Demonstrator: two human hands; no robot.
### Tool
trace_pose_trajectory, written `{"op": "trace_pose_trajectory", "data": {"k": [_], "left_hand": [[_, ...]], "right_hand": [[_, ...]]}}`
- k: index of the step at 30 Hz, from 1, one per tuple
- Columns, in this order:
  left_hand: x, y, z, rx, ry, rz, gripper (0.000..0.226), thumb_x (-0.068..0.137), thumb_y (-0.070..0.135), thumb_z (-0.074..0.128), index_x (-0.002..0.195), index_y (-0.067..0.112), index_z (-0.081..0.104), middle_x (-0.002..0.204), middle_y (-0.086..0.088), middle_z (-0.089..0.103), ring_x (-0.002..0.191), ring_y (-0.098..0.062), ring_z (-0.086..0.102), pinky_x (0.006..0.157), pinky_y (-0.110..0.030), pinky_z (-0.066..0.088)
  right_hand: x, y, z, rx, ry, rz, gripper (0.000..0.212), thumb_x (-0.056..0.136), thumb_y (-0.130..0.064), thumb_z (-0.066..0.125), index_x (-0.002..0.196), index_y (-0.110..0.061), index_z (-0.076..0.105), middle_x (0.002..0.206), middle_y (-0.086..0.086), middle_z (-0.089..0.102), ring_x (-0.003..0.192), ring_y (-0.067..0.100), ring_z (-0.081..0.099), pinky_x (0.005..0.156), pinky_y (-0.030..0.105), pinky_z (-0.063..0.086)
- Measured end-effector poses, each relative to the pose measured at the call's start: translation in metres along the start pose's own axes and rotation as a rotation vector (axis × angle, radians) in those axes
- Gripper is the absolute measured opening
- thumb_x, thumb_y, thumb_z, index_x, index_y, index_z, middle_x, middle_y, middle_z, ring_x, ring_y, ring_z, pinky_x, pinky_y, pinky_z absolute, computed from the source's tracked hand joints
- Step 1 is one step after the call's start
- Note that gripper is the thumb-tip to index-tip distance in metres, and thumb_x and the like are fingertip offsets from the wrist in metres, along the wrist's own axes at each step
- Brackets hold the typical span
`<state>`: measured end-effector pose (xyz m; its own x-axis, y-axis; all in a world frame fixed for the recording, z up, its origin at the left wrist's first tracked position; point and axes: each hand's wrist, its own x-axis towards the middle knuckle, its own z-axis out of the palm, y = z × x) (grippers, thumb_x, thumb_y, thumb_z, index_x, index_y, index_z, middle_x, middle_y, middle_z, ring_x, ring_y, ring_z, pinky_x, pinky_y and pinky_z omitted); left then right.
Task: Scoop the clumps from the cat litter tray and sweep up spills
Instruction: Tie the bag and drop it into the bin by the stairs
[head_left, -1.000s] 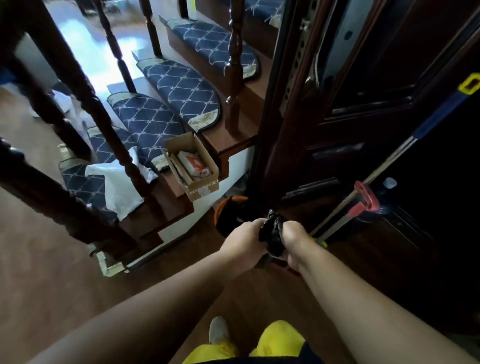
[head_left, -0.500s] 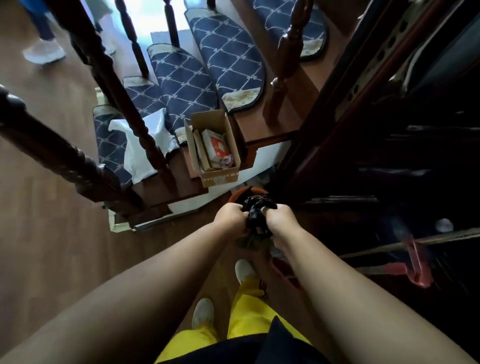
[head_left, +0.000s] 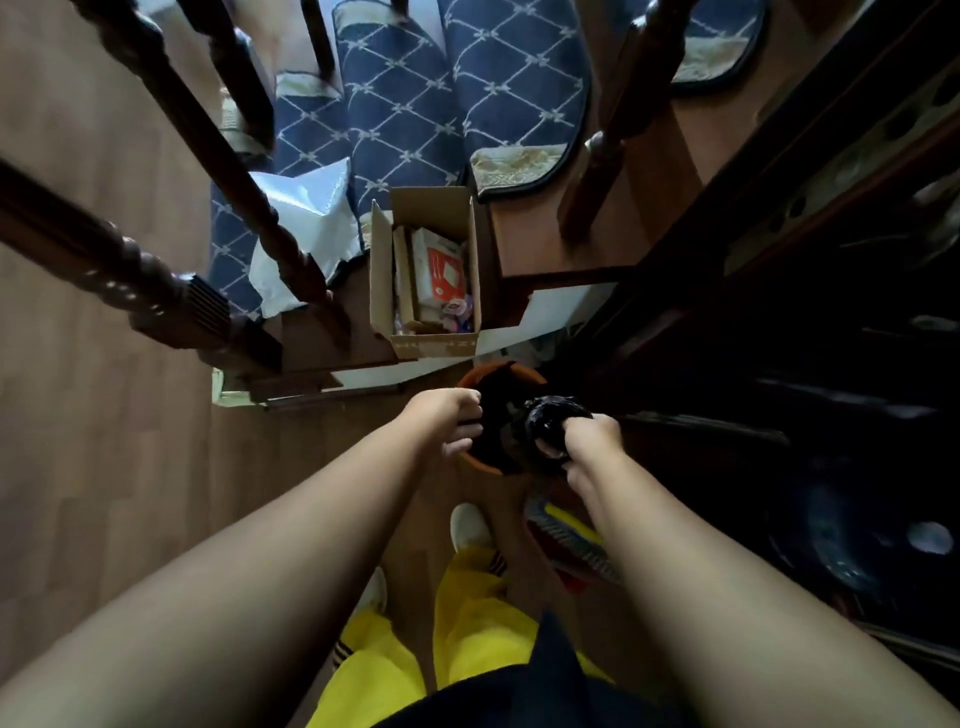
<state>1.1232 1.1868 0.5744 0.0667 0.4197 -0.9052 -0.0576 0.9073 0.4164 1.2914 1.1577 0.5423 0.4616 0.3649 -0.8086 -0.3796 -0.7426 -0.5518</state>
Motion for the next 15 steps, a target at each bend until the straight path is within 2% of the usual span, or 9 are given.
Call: {"op": "trace_pose_trajectory", "data": {"k": [4, 5, 8, 10, 11, 15], "left_hand": [[0.013, 0.007, -0.001, -0.001, 0.048, 0.000, 0.023, 0.096, 0.005, 0.053, 0.113, 0.011, 0.066, 0.128, -0.013, 0.066, 0.118, -0.027, 0.063, 0.088, -0.035, 0.048], [0.016, 0.007, -0.001, -0.011, 0.052, 0.001, 0.023, 0.096, 0.005, 0.052, 0.114, 0.011, 0.066, 0.128, -0.014, 0.066, 0.118, -0.027, 0.063, 0.087, -0.035, 0.048], [0.023, 0.004, -0.001, -0.042, 0.056, 0.008, 0.029, 0.096, 0.003, 0.051, 0.121, 0.010, 0.066, 0.128, -0.014, 0.065, 0.117, -0.028, 0.064, 0.088, -0.034, 0.049], [0.027, 0.002, -0.002, -0.070, 0.060, 0.001, 0.032, 0.096, 0.002, 0.051, 0.123, 0.010, 0.066, 0.128, -0.013, 0.065, 0.116, -0.028, 0.065, 0.090, -0.035, 0.049], [0.027, 0.000, -0.002, -0.074, 0.057, -0.003, 0.032, 0.097, 0.002, 0.051, 0.124, 0.010, 0.065, 0.127, -0.012, 0.066, 0.116, -0.028, 0.065, 0.091, -0.035, 0.049], [0.031, -0.003, -0.013, -0.133, 0.093, -0.023, 0.034, 0.099, 0.003, 0.046, 0.127, 0.009, 0.063, 0.116, -0.010, 0.066, 0.112, -0.028, 0.064, 0.097, -0.037, 0.047]], "right_hand": [[0.026, -0.001, 0.003, 0.021, 0.014, 0.038, 0.030, 0.089, 0.013, 0.042, 0.100, -0.005, 0.063, 0.110, 0.022, 0.066, 0.086, 0.034, 0.065, 0.080, 0.051, 0.059], [0.032, -0.003, 0.005, 0.022, 0.018, 0.051, 0.030, 0.090, 0.013, 0.042, 0.101, -0.005, 0.064, 0.110, 0.022, 0.067, 0.086, 0.034, 0.066, 0.080, 0.051, 0.059], [0.042, -0.012, 0.010, 0.000, 0.013, 0.086, 0.030, 0.092, 0.014, 0.039, 0.098, -0.004, 0.062, 0.097, 0.019, 0.063, 0.075, 0.031, 0.062, 0.057, 0.041, 0.056], [0.048, -0.017, 0.016, -0.006, 0.016, 0.104, 0.029, 0.093, 0.015, 0.038, 0.096, -0.003, 0.060, 0.096, 0.019, 0.061, 0.073, 0.030, 0.060, 0.052, 0.038, 0.052], [0.050, -0.019, 0.017, 0.001, 0.033, 0.114, 0.030, 0.094, 0.014, 0.037, 0.102, -0.003, 0.060, 0.098, 0.019, 0.060, 0.073, 0.030, 0.059, 0.053, 0.037, 0.052], [0.064, -0.026, 0.027, -0.010, 0.069, 0.117, 0.039, 0.095, 0.011, 0.036, 0.126, 0.000, 0.057, 0.114, 0.021, 0.060, 0.074, 0.028, 0.059, 0.077, 0.041, 0.057]]}}
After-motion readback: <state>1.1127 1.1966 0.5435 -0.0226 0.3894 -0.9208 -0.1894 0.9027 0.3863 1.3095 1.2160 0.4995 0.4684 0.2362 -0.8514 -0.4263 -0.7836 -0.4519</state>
